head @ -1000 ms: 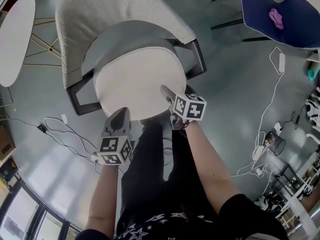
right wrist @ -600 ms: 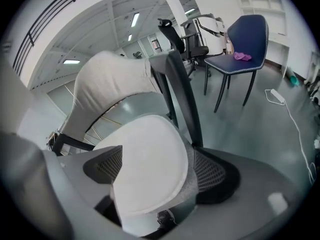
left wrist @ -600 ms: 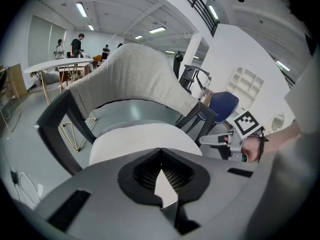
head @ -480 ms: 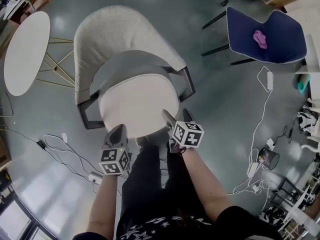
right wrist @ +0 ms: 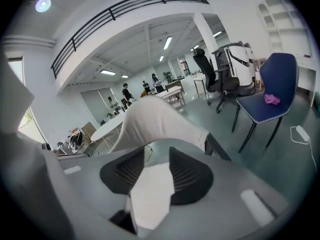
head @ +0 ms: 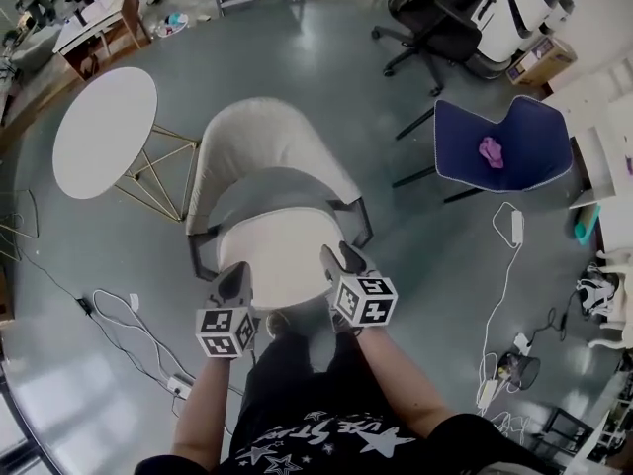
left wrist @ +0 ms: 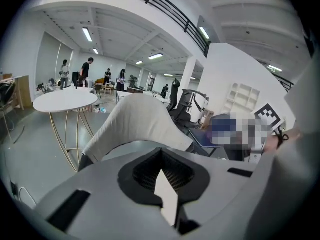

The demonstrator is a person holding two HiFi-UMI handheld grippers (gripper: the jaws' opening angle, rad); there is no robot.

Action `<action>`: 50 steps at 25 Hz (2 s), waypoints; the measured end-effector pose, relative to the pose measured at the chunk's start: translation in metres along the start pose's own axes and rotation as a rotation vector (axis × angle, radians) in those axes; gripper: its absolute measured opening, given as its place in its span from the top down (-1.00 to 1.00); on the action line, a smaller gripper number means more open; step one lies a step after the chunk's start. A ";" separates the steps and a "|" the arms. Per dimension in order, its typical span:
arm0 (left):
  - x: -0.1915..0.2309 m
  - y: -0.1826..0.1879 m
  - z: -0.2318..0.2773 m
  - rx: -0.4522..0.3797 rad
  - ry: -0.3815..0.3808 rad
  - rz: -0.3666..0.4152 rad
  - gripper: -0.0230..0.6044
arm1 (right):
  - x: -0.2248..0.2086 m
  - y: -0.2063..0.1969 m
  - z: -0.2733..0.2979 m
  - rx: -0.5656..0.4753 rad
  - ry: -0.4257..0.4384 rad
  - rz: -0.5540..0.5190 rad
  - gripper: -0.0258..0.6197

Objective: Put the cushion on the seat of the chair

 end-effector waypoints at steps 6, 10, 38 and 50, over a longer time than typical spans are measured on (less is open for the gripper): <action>-0.028 0.002 -0.026 -0.101 0.038 -0.015 0.90 | -0.016 0.043 -0.018 -0.154 0.091 -0.052 0.91; -0.056 0.008 -0.048 -0.179 0.106 -0.045 0.90 | -0.022 0.067 -0.019 -0.128 0.220 -0.126 0.91; -0.249 -0.103 -0.121 -0.506 0.519 -0.231 0.90 | -0.113 0.053 -0.077 0.034 0.780 -0.327 0.91; -0.262 -0.153 -0.153 -0.616 0.596 -0.372 0.90 | -0.092 0.029 -0.089 0.112 0.867 -0.467 0.91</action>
Point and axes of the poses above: the fingertips, and each gripper's own axes: z forward along the fingers, x to its left, y out of its top, the point moved 10 cm from there along -z, backward along the fingers, and after that the axes turned 14 degrees about -z, right-handed, at the moved point
